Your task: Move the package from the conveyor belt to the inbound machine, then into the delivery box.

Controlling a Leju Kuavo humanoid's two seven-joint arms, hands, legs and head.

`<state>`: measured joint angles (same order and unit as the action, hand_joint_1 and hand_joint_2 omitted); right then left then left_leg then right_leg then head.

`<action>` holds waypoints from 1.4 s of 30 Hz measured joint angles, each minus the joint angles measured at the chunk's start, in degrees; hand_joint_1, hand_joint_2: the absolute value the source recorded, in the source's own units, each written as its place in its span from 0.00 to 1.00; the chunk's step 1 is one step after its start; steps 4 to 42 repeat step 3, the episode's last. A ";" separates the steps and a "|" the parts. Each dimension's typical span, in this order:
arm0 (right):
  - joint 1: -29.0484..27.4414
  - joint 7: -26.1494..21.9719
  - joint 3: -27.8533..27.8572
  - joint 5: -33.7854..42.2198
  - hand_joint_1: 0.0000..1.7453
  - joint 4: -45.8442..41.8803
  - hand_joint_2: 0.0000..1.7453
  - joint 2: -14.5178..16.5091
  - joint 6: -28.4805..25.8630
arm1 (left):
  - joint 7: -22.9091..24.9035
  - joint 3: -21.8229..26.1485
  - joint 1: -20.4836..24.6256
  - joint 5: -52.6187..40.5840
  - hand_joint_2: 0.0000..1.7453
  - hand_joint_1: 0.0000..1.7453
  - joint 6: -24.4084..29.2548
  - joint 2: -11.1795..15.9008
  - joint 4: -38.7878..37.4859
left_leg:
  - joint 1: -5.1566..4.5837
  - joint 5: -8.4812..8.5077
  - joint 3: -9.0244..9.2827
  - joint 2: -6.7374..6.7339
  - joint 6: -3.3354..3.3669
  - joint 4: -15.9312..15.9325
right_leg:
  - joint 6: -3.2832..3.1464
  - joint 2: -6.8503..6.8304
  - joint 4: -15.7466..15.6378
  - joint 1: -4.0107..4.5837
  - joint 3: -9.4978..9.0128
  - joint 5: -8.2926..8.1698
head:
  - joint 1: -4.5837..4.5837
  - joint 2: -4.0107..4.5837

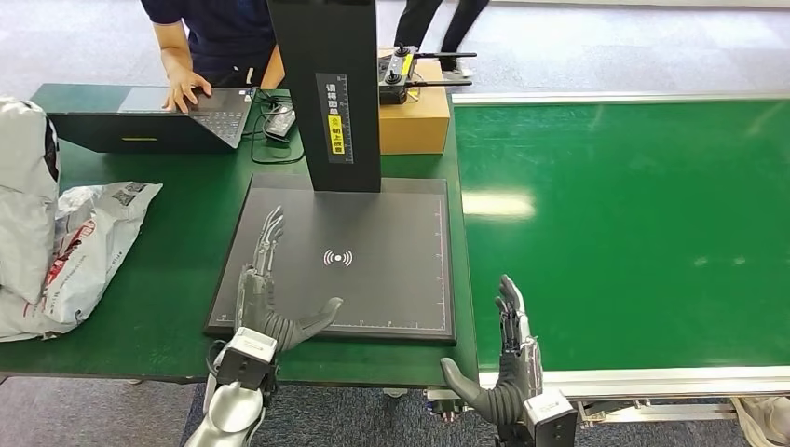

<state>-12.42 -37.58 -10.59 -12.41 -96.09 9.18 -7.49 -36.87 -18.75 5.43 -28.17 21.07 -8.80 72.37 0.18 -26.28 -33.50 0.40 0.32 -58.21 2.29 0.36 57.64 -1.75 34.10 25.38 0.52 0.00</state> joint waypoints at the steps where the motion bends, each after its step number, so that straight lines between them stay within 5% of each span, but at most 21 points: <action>1: 0.08 0.22 0.03 -0.05 0.00 -0.04 1.00 0.14 -0.47 | -0.06 -0.22 0.08 0.23 1.00 0.00 -0.63 -0.37 0.06 | 0.00 0.00 0.01 0.00 0.00 0.00 | 0.00 0.00 0.00 0.00 0.00 0.00 | 0.00 0.00; 42: 0.16 0.69 0.08 -0.19 0.00 -0.18 1.00 0.41 -1.60 | -0.17 -0.63 0.39 0.80 1.00 0.00 -1.73 -0.97 0.07 | 0.00 0.01 0.01 0.00 0.00 -0.01 | 0.01 -0.01 0.00 -0.01 -0.02 -0.01 | 0.00 0.00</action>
